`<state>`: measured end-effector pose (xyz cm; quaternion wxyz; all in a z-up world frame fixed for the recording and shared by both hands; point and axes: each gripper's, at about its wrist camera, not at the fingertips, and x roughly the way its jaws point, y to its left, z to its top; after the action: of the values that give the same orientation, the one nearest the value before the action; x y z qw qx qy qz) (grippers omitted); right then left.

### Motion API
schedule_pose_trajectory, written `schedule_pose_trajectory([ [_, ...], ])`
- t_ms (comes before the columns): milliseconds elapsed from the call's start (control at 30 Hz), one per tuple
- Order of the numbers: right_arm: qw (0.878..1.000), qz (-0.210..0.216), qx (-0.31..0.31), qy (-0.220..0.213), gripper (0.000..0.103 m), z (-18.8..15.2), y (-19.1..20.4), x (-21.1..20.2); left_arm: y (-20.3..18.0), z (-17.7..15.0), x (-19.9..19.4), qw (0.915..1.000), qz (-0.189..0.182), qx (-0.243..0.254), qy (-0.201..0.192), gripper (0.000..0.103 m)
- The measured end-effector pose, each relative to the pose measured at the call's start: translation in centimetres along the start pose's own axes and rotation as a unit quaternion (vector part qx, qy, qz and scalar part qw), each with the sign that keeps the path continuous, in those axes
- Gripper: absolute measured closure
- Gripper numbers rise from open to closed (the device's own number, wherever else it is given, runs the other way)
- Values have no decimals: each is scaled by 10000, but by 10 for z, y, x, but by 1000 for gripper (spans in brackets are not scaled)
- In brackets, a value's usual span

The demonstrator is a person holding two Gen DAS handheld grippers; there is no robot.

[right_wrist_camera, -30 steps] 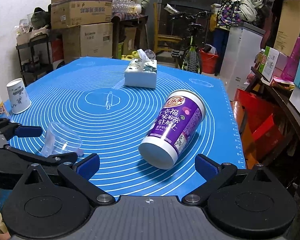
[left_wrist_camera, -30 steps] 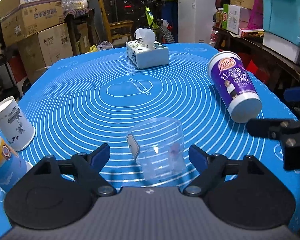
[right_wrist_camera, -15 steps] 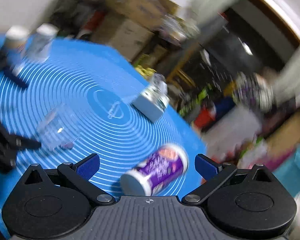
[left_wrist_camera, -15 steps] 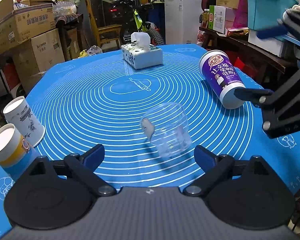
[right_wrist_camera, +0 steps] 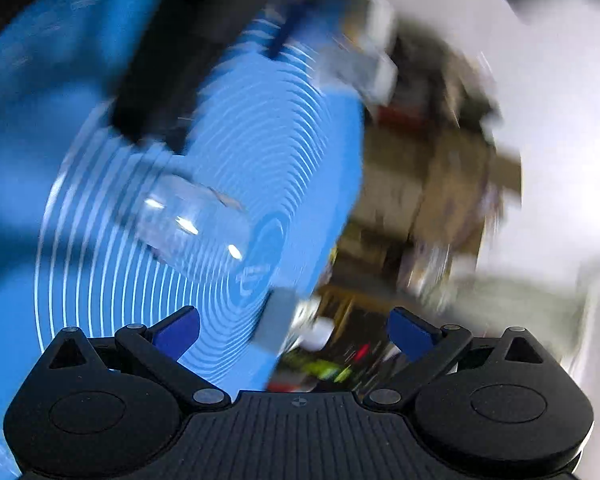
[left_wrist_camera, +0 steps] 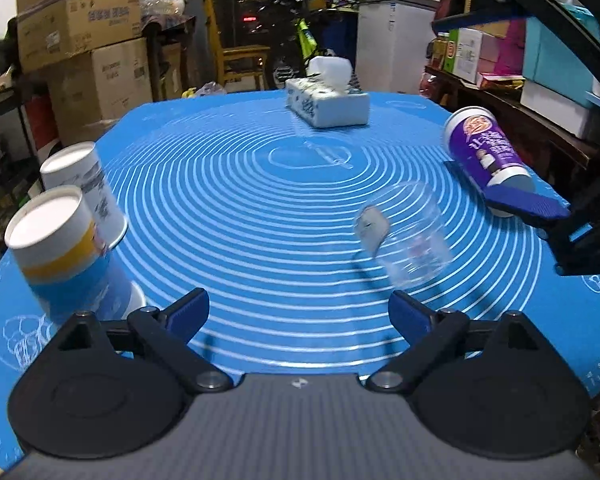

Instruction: Flip cup upside down

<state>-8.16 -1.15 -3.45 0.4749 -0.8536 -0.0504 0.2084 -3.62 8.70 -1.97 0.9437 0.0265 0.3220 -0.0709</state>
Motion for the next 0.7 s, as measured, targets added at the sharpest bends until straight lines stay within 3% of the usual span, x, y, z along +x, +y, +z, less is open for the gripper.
schedule_pose_trajectory([
  [133, 9904, -11, -1287, -496, 3, 13, 22, -1, 8, -4, 0, 10000, -30, -73, 33, 8],
  [233, 9793, 19, -1896, -712, 4, 21, 32, 2, 13, -8, 0, 9999, -45, -118, 101, 8],
  [700, 9669, 414, -2361, -879, 10, 32, 43, 25, 20, -10, -4, 9996, -107, -274, 58, 8],
])
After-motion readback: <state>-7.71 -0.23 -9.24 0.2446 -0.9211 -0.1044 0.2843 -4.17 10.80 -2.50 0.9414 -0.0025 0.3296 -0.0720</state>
